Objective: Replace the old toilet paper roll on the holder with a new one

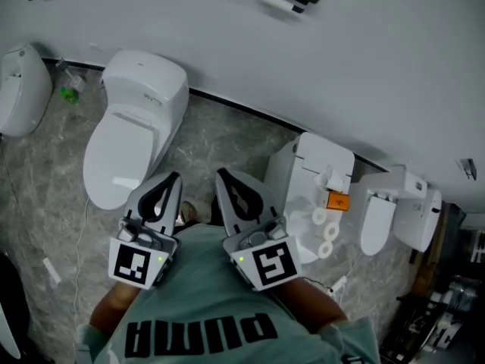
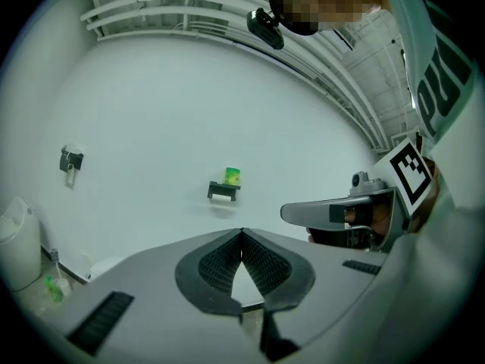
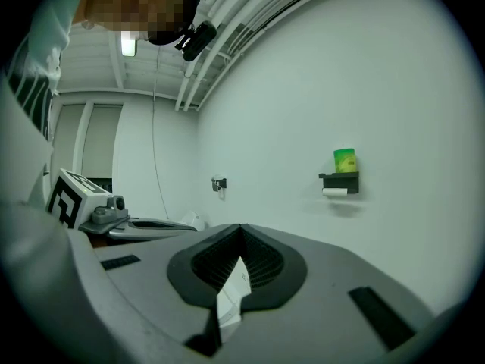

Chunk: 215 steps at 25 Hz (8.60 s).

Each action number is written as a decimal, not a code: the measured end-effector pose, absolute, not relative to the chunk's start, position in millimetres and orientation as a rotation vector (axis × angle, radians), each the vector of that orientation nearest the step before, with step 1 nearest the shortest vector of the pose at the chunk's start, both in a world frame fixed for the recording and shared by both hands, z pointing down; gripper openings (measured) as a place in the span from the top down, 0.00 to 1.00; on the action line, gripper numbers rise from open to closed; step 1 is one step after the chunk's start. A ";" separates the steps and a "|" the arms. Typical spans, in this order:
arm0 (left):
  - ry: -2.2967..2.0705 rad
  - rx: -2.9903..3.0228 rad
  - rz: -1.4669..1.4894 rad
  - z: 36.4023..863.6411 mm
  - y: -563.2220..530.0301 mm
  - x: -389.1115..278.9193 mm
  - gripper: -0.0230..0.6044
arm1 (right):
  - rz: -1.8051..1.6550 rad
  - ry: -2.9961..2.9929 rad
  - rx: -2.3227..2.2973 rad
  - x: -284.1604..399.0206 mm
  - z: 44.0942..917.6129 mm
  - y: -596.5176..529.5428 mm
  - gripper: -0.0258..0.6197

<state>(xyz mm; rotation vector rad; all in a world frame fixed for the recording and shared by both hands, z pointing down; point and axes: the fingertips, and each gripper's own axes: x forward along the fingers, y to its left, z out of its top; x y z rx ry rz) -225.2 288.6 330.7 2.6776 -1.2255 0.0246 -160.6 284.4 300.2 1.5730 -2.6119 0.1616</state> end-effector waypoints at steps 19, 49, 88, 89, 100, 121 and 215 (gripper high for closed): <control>-1.307 2.632 0.203 339.6 200.8 -173.3 0.96 | 0.285 -2.706 1.512 -107.7 308.5 187.8 0.95; -1.343 2.657 0.414 341.8 129.3 -53.1 0.96 | 0.417 -2.799 1.587 19.7 320.0 119.1 0.96; -0.756 2.876 0.164 326.1 -4.5 -74.0 0.96 | 0.194 -2.327 1.998 -21.8 297.0 9.5 0.96; -0.746 2.880 0.159 325.5 -6.2 -76.1 0.96 | 0.189 -2.318 2.006 -24.3 296.4 8.0 0.96; -0.697 2.900 0.124 322.1 -19.1 -106.6 0.96 | 0.168 -2.276 2.061 -54.0 289.9 -4.1 0.96; -0.854 2.848 0.182 333.4 -36.9 -118.7 0.96 | 0.236 -2.385 1.974 -61.7 306.1 -24.4 0.96; -0.904 2.848 0.514 352.6 -173.6 -20.0 0.96 | 1.745 -3.070 1.874 53.4 342.6 -185.1 0.66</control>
